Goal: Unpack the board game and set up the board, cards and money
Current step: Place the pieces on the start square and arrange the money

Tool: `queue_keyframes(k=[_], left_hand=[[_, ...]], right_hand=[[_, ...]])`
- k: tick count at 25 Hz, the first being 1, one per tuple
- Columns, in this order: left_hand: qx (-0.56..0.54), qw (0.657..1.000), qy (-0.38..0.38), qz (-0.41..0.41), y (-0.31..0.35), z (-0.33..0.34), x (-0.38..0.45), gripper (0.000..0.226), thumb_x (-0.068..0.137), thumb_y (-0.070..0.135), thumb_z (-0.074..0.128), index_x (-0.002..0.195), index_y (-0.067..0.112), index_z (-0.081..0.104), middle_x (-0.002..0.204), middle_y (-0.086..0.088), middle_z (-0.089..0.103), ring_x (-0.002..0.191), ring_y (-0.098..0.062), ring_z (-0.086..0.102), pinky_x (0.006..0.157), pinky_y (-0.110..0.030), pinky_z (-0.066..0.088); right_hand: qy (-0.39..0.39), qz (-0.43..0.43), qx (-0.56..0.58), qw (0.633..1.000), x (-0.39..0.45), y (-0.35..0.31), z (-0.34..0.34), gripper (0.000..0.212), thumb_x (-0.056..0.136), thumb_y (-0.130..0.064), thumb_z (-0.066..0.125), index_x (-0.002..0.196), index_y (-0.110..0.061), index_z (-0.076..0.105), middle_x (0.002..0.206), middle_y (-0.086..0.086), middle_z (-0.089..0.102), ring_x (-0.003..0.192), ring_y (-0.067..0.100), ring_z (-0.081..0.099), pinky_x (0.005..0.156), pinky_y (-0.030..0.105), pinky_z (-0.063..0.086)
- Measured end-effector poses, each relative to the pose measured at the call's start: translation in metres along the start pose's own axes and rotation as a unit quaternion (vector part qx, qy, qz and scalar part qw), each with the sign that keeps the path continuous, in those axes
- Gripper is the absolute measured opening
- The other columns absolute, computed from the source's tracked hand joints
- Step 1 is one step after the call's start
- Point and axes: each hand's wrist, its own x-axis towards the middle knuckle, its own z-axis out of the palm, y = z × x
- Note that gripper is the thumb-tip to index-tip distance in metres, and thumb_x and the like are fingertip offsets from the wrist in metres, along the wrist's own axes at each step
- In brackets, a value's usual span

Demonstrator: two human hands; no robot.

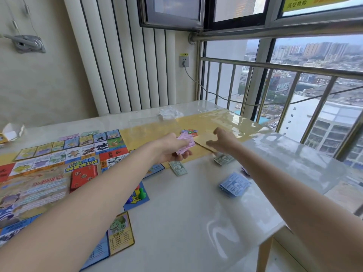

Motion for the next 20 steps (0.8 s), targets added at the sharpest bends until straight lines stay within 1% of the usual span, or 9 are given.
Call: queue_keyframes(k=[2,5,10,12,14,16,17,19,20], left_hand=[[-0.022,1.0,0.013,-0.003,0.0,-0.001,0.006,0.025,0.099,0.015,0.043,0.117,-0.001,0.044,0.074,-0.013,0.058,0.037,-0.007,0.054,0.035,-0.014,0.038],[-0.038,0.999,0.01,-0.013,0.004,0.0,0.011,0.017,0.099,0.008,0.037,0.111,-0.001,0.043,0.076,-0.015,0.057,0.036,-0.008,0.054,0.034,-0.014,0.037],[-0.043,0.999,-0.006,-0.022,0.008,0.002,0.019,0.022,0.09,-0.001,0.027,0.086,0.003,0.048,0.073,-0.013,0.056,0.043,-0.011,0.053,0.037,-0.014,0.038],[-0.016,1.0,-0.009,-0.019,0.008,0.007,0.024,0.02,0.092,-0.002,0.03,0.088,0.005,0.048,0.076,-0.012,0.058,0.054,-0.013,0.058,0.041,-0.016,0.044],[-0.012,1.0,-0.012,-0.011,0.007,0.012,0.03,0.015,0.095,-0.002,0.033,0.097,0.004,0.046,0.081,-0.012,0.059,0.065,-0.015,0.061,0.046,-0.017,0.049],[-0.039,0.999,-0.01,0.005,0.006,0.015,0.036,0.011,0.096,-0.002,0.038,0.1,0.004,0.046,0.082,-0.011,0.059,0.066,-0.016,0.062,0.047,-0.016,0.051],[-0.057,0.998,-0.006,0.011,0.005,0.017,0.039,0.011,0.096,-0.002,0.039,0.096,0.004,0.048,0.081,-0.011,0.059,0.063,-0.015,0.062,0.047,-0.015,0.05],[-0.083,0.996,0.014,0.018,0.005,0.024,0.047,0.013,0.095,-0.002,0.041,0.092,0.005,0.052,0.078,-0.008,0.059,0.053,-0.011,0.061,0.043,-0.014,0.048],[-0.089,0.995,0.027,0.021,0.006,0.028,0.05,0.013,0.095,-0.001,0.041,0.097,0.005,0.053,0.076,-0.006,0.057,0.052,-0.01,0.059,0.041,-0.013,0.046]], right_hand=[[-0.055,0.013,-0.054,0.997,0.012,0.004,0.006,0.057,0.084,-0.038,0.061,0.13,-0.011,0.039,0.132,0.016,0.043,0.121,0.033,0.039,0.098,0.04,0.037],[-0.073,0.022,-0.052,0.996,0.028,0.006,0.012,0.062,0.082,-0.036,0.063,0.132,-0.013,0.036,0.135,0.015,0.04,0.125,0.033,0.036,0.103,0.044,0.034],[-0.072,0.026,-0.065,0.995,0.042,0.019,-0.003,0.04,0.086,-0.022,0.058,0.123,-0.008,0.053,0.126,0.012,0.051,0.115,0.028,0.048,0.094,0.033,0.041],[-0.049,0.043,-0.061,0.996,0.047,0.03,-0.003,0.03,0.089,-0.013,0.052,0.118,-0.006,0.057,0.122,0.012,0.054,0.111,0.028,0.051,0.09,0.032,0.044],[0.015,0.04,-0.062,0.997,0.053,0.037,-0.002,0.028,0.09,-0.008,0.047,0.117,-0.006,0.056,0.125,0.014,0.052,0.114,0.029,0.049,0.092,0.035,0.042],[0.07,0.001,0.02,0.997,0.054,0.031,-0.005,0.031,0.091,-0.002,0.045,0.118,-0.007,0.056,0.128,0.014,0.053,0.113,0.027,0.051,0.095,0.036,0.042],[0.056,-0.025,0.115,0.992,0.051,0.024,-0.008,0.033,0.091,0.001,0.043,0.119,-0.008,0.057,0.126,0.014,0.056,0.107,0.025,0.053,0.094,0.036,0.044],[-0.067,-0.063,0.306,0.948,0.034,0.006,-0.014,0.037,0.094,0.003,0.037,0.125,-0.011,0.053,0.117,0.013,0.059,0.098,0.022,0.055,0.091,0.038,0.048],[-0.135,-0.072,0.35,0.924,0.024,-0.004,-0.016,0.038,0.096,0.001,0.035,0.128,-0.013,0.049,0.11,0.012,0.059,0.095,0.024,0.057,0.088,0.039,0.05]])
